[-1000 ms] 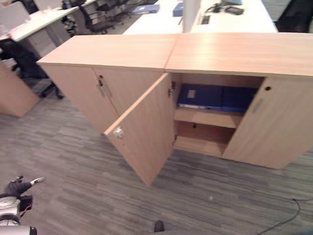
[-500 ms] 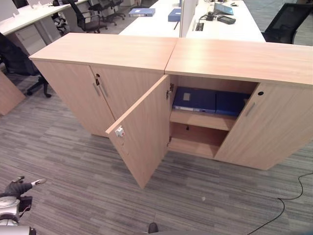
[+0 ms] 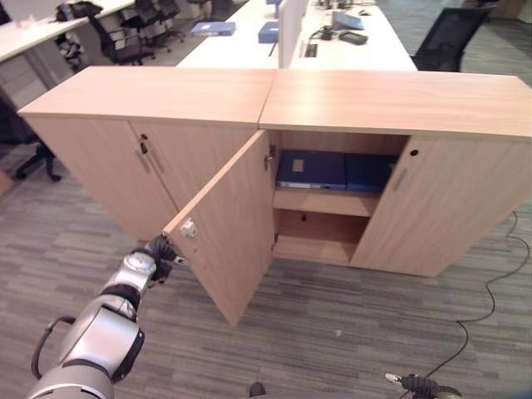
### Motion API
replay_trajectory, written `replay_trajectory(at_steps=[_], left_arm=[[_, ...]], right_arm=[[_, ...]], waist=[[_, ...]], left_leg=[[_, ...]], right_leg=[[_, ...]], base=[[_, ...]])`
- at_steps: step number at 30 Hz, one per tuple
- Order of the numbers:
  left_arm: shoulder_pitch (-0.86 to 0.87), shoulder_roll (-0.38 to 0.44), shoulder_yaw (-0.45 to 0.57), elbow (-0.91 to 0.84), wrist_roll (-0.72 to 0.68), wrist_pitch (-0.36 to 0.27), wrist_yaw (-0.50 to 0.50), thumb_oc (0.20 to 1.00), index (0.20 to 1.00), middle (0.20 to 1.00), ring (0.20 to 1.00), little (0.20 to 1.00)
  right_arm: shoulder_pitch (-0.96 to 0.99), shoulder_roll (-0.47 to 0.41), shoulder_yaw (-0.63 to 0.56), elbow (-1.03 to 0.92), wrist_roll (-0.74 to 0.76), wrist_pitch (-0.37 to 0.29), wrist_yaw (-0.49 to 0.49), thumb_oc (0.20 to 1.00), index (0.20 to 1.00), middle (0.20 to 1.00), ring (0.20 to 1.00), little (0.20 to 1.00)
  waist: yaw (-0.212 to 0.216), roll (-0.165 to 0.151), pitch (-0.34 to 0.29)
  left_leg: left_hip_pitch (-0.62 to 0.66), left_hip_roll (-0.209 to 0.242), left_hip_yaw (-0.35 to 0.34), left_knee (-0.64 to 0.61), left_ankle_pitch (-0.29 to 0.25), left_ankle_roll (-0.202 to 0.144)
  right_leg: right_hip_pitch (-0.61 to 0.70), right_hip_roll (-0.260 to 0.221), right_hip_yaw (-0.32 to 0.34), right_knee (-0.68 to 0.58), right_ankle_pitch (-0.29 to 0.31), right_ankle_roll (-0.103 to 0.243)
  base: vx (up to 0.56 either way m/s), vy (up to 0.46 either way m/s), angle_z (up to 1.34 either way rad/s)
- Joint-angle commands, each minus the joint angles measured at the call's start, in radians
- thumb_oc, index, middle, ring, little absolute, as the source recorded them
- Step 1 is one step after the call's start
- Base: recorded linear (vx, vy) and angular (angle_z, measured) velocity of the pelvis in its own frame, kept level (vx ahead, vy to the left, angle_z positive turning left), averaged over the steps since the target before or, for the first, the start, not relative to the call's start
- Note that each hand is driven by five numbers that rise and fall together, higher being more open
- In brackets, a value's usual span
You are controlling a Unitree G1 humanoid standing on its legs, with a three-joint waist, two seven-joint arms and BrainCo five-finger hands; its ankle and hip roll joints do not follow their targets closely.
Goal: Put the empty folder in the office cabinet
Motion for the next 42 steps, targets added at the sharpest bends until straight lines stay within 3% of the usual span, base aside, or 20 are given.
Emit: replay_trajectory(at_steps=[1,25,31,33,37,42], left_arm=[[-0.125,-0.056,0.097,-0.138,-0.063,-0.071,0.036,1.0,1.0,1.0,1.0,1.0],[-0.309,-0.177,0.003,0.009,-0.105,-0.064,0.051,1.0,1.0,1.0,1.0,1.0],[-0.305,-0.32,-0.088,-0.229,-0.142,-0.072,0.052,1.0,1.0,1.0,1.0,1.0],[-0.227,-0.376,-0.132,-0.433,-0.194,-0.079,0.02,1.0,1.0,1.0,1.0,1.0],[-0.146,-0.394,-0.186,-0.623,-0.249,-0.077,-0.035,1.0,1.0,1.0,1.0,1.0],[-0.029,-0.355,-0.266,-0.864,-0.313,-0.056,-0.121,1.0,1.0,1.0,1.0,1.0]], right_arm=[[0.013,0.014,0.007,0.053,-0.021,0.009,-0.011,1.0,1.0,1.0,1.0,1.0],[-0.025,0.031,0.037,0.068,0.022,0.017,-0.019,1.0,1.0,1.0,1.0,1.0],[-0.022,0.057,0.048,0.047,0.032,0.012,-0.031,1.0,1.0,1.0,1.0,1.0],[-0.023,0.077,0.045,0.036,0.027,0.007,-0.04,1.0,1.0,1.0,1.0,1.0],[-0.022,0.092,0.037,0.031,0.025,0.002,-0.044,1.0,1.0,1.0,1.0,1.0],[-0.023,0.118,0.03,0.033,0.019,-0.002,-0.051,1.0,1.0,1.0,1.0,1.0]], waist=[[0.002,-0.03,0.0],[-0.017,-0.041,-0.004],[-0.03,-0.049,0.002],[-0.033,-0.049,0.01],[-0.03,-0.05,0.018],[-0.023,-0.051,0.027]], left_leg=[[0.021,0.026,-0.015,0.003,-0.124,-0.01],[0.024,0.026,-0.014,0.003,-0.128,-0.01],[0.013,0.024,-0.018,0.003,-0.125,-0.007],[0.011,0.023,-0.019,0.003,-0.128,-0.004],[0.012,0.023,-0.019,0.003,-0.133,-0.001],[0.014,0.025,-0.021,0.003,-0.141,0.0]], right_leg=[[-0.003,-0.13,0.009,-0.03,0.016,0.139],[-0.005,-0.124,0.009,-0.03,0.017,0.137],[-0.012,-0.125,0.008,-0.03,0.021,0.137],[-0.016,-0.126,0.007,-0.03,0.019,0.137],[-0.018,-0.127,0.007,-0.03,0.015,0.138],[-0.018,-0.126,0.008,-0.03,0.008,0.137]], base=[[-0.01,-0.014,0.17],[0.0,-0.001,0.01],[-0.02,-0.004,0.06],[-0.01,0.003,0.08],[0.0,0.0,0.0],[0.0,-0.015,-0.13]])
